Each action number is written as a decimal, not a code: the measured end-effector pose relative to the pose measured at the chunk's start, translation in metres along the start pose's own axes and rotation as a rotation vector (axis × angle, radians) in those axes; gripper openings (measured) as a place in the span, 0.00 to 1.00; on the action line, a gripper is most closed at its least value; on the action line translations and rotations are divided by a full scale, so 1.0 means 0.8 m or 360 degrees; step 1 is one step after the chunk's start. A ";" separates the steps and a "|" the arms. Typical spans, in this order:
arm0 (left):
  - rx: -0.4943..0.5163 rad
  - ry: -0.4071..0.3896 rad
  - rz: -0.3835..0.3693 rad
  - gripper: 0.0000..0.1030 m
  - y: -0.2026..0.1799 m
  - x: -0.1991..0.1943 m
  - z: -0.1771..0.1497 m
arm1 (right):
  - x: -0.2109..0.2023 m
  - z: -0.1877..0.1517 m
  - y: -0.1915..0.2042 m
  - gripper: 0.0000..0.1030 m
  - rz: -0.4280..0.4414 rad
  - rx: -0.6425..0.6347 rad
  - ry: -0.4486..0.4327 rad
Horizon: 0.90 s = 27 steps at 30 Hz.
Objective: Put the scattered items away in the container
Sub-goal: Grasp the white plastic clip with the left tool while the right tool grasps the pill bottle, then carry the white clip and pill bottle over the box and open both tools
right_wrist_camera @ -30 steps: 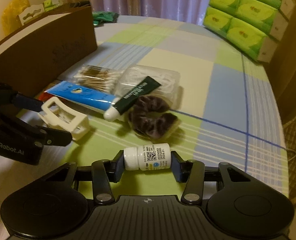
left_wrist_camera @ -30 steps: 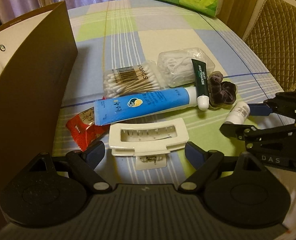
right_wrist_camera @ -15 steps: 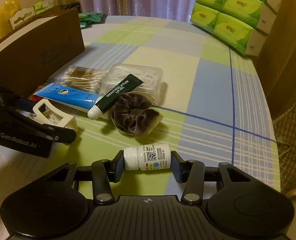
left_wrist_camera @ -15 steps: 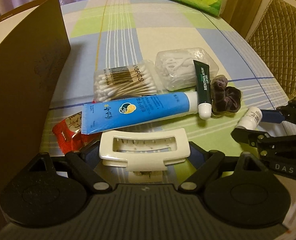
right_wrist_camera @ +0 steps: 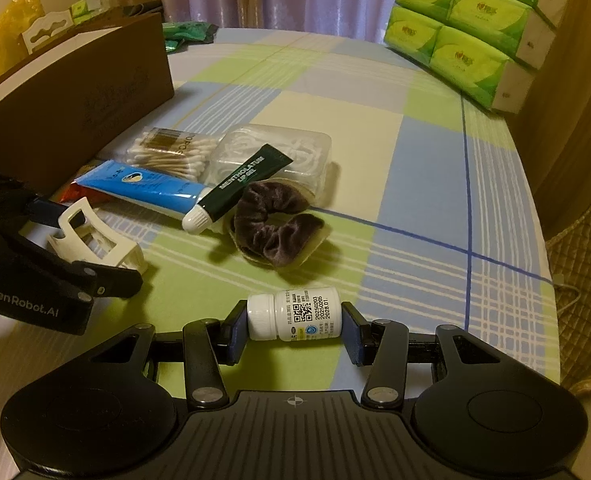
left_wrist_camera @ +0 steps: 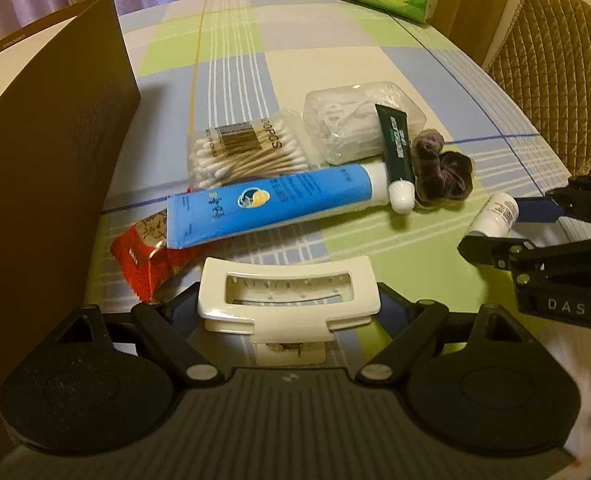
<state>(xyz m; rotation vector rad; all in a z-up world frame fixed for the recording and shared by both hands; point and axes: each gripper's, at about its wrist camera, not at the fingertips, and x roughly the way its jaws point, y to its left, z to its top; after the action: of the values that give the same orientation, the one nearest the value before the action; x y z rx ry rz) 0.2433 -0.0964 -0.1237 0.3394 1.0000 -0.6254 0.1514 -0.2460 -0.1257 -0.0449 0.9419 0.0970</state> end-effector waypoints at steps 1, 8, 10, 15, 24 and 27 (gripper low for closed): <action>0.0005 0.0004 -0.0003 0.83 -0.001 0.000 -0.001 | -0.001 -0.001 0.001 0.44 0.0003 -0.0004 0.0004; 0.0053 0.0002 -0.0037 0.83 -0.014 -0.021 -0.016 | -0.018 -0.016 0.001 0.43 0.0037 -0.0002 0.0025; 0.0071 -0.0008 -0.0045 0.83 -0.019 -0.031 -0.020 | -0.027 -0.022 -0.001 0.43 0.0048 0.0010 0.0025; 0.0091 -0.0059 -0.0089 0.83 -0.028 -0.066 -0.032 | -0.055 -0.034 -0.002 0.43 0.0074 0.0030 0.0029; 0.0095 -0.0158 -0.0137 0.83 -0.027 -0.147 -0.065 | -0.113 -0.046 0.041 0.43 0.0233 -0.0062 0.0049; 0.0053 -0.0169 -0.0115 0.83 -0.015 -0.174 -0.083 | -0.121 -0.048 0.067 0.43 0.0286 -0.0102 0.0090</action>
<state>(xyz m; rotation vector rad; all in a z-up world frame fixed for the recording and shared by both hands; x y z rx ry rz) 0.1372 -0.0239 -0.0374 0.2975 0.9041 -0.7193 0.0584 -0.2017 -0.0694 -0.0225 0.9979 0.2934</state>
